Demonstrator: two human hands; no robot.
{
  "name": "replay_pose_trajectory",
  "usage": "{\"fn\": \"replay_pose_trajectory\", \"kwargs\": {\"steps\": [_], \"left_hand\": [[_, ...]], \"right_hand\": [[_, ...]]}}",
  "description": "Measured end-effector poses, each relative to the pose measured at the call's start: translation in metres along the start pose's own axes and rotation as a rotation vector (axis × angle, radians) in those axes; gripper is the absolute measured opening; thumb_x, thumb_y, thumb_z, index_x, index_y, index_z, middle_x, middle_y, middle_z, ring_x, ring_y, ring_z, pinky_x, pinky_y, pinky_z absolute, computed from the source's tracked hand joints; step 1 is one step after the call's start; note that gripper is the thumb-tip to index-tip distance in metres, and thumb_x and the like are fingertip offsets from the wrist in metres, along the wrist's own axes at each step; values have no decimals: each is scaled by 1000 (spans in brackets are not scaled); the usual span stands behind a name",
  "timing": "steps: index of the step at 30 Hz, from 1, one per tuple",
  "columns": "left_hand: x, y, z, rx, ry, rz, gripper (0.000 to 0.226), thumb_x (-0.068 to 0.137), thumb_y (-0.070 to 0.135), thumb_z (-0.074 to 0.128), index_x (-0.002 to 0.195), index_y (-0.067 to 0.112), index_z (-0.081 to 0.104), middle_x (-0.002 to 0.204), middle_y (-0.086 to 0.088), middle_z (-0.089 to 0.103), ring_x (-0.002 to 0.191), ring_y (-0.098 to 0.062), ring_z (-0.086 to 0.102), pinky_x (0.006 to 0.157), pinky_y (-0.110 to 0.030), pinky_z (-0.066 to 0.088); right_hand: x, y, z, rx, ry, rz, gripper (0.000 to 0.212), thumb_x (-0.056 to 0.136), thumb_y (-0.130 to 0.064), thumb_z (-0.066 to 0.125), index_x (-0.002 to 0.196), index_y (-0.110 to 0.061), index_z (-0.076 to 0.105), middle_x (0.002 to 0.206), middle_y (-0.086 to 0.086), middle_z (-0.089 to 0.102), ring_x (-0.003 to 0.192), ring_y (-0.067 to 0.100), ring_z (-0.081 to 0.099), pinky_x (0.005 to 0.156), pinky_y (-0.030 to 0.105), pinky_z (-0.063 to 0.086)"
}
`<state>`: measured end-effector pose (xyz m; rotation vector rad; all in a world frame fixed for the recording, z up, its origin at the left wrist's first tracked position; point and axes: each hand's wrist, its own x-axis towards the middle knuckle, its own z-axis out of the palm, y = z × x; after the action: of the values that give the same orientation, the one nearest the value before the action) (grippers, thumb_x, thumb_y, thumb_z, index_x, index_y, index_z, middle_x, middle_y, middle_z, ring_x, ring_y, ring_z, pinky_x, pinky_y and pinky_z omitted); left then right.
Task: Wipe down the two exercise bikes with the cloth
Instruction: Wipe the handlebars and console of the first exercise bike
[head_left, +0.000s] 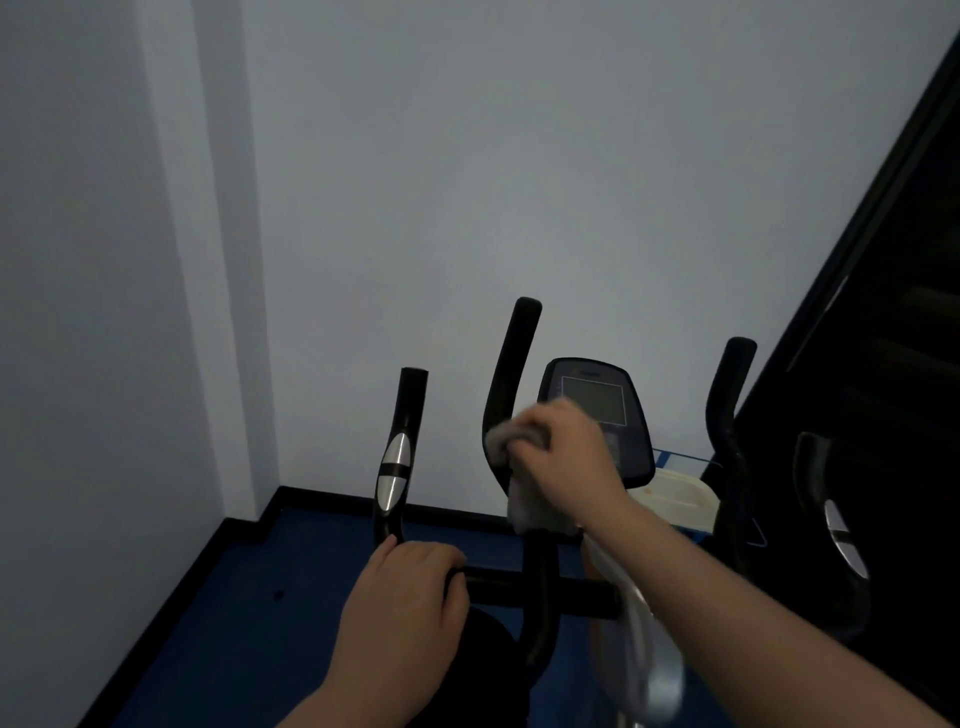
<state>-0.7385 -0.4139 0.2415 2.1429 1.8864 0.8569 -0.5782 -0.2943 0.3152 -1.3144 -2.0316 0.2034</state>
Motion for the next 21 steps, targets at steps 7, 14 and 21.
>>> {"fn": "replay_pose_trajectory", "kwargs": {"steps": [7, 14, 21], "left_hand": [[0, 3, -1, -14, 16, 18, 20, 99, 35, 39, 109, 39, 56, 100, 26, 52, 98, 6, 47, 99, 1, -10], [0, 2, -2, 7, 17, 17, 22, 99, 36, 37, 113, 41, 54, 104, 27, 52, 102, 7, 46, 97, 2, -9], [4, 3, -2, 51, -35, -4, 24, 99, 39, 34, 117, 46, 48, 106, 32, 45, 104, 13, 41, 98, 0, -14]], "right_hand": [[85, -22, -7, 139, 363, 16, 15, 87, -8, 63, 100, -15, 66, 110, -5, 44, 97, 11, 53, 74, 4, 34], [51, 8, 13, 160, 113, 60, 11, 89, -9, 61, 93, -14, 70, 110, -3, 50, 90, 12, 59, 75, 8, 45], [80, -7, -6, 453, 506, 240, 20, 91, -18, 61, 110, -20, 63, 109, -5, 58, 92, -2, 57, 79, 12, 42]]}}
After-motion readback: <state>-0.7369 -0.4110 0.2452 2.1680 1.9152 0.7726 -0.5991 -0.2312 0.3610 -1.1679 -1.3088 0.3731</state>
